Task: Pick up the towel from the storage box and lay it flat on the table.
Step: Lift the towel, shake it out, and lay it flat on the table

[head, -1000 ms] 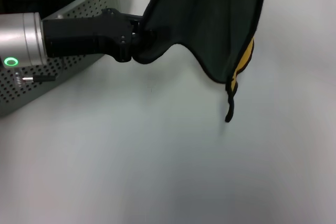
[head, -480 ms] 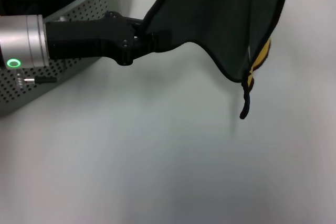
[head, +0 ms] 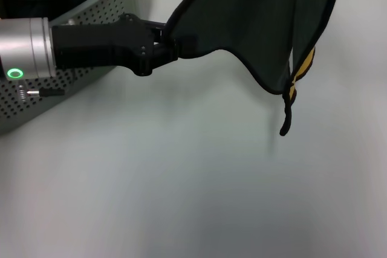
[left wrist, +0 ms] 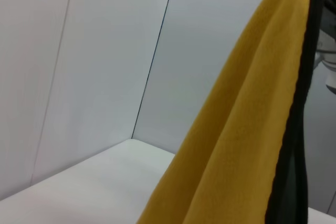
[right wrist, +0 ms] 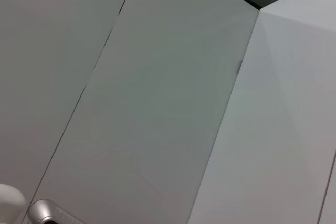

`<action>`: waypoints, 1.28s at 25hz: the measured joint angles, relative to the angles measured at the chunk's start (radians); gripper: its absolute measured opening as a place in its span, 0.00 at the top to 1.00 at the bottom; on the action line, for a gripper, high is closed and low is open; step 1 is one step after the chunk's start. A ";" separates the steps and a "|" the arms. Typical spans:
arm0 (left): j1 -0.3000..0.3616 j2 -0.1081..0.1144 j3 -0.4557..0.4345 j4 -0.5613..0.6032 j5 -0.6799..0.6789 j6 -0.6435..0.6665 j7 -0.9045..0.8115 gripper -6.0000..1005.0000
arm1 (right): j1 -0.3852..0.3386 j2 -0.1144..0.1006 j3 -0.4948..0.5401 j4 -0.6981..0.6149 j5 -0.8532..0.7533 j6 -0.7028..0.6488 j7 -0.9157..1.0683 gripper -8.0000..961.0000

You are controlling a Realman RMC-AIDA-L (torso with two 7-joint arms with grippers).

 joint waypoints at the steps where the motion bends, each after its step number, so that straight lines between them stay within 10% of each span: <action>1: -0.001 0.000 -0.004 -0.006 -0.003 0.000 0.000 0.92 | -0.002 0.000 0.000 0.001 -0.001 -0.001 0.000 0.94; 18: -0.019 0.022 -0.077 -0.082 -0.027 0.030 0.012 0.94 | -0.054 -0.004 -0.001 0.113 -0.039 -0.053 0.003 0.93; 32: -0.094 0.060 -0.206 -0.074 -0.160 0.074 0.013 0.98 | 0.050 -0.083 0.102 0.336 -0.044 -0.129 -0.024 0.92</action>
